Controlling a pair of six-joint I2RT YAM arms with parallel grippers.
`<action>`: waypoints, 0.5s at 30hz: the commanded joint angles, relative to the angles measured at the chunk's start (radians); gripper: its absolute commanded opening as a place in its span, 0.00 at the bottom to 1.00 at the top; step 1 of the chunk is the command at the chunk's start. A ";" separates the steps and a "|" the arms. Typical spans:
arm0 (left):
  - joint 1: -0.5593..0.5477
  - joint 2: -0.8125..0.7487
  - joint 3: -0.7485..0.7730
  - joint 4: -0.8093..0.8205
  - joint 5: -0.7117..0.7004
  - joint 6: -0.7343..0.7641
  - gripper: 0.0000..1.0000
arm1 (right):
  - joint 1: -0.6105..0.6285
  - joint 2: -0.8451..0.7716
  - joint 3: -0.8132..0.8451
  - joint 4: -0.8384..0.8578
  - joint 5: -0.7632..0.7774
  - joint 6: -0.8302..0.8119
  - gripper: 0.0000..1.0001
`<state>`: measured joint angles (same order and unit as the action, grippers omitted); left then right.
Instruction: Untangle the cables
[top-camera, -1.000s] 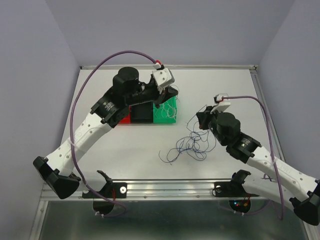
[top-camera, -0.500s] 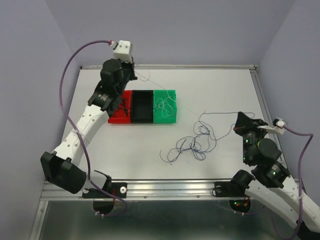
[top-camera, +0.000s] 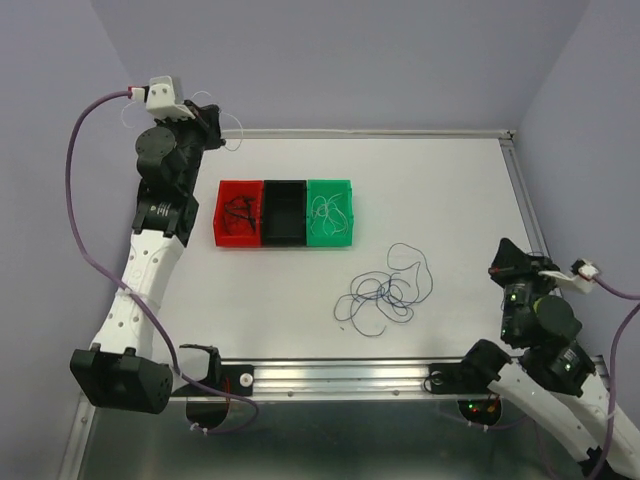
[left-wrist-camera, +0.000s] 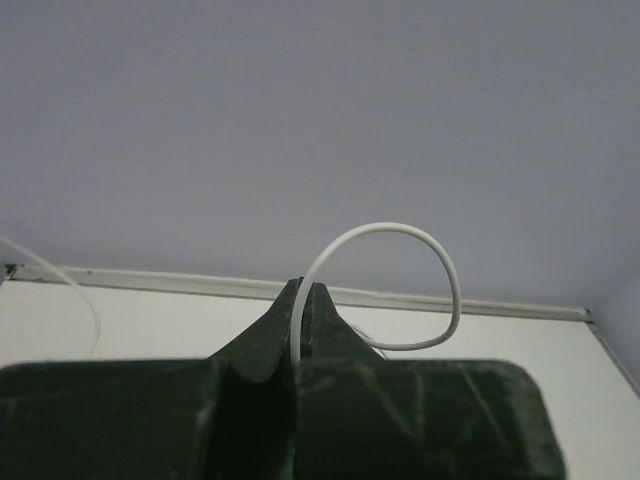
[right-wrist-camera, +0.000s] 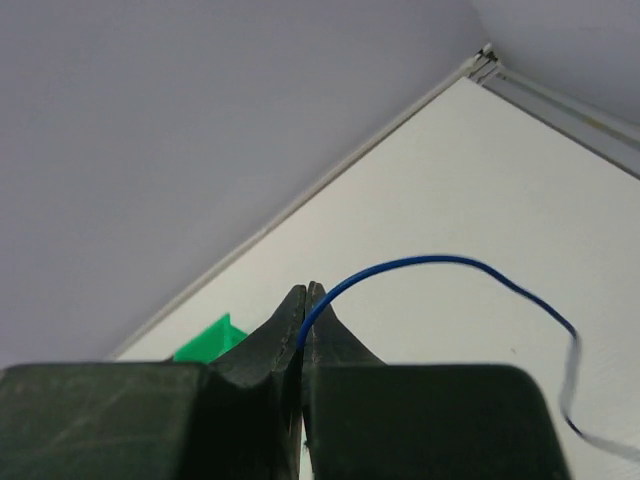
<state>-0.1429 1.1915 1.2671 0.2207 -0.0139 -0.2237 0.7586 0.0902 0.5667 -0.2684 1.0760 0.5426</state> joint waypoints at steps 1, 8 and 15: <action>-0.007 -0.052 -0.015 0.088 0.242 0.000 0.00 | -0.001 0.244 0.093 -0.026 -0.241 -0.049 0.01; -0.033 -0.142 0.009 0.026 0.368 0.032 0.00 | -0.002 0.736 0.240 -0.017 -0.497 -0.098 0.13; -0.087 -0.190 0.000 0.022 0.451 0.018 0.00 | -0.002 0.876 0.263 0.087 -0.619 -0.164 0.70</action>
<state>-0.2012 1.0306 1.2568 0.2066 0.3553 -0.2081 0.7589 0.9756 0.7570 -0.2745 0.5549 0.4313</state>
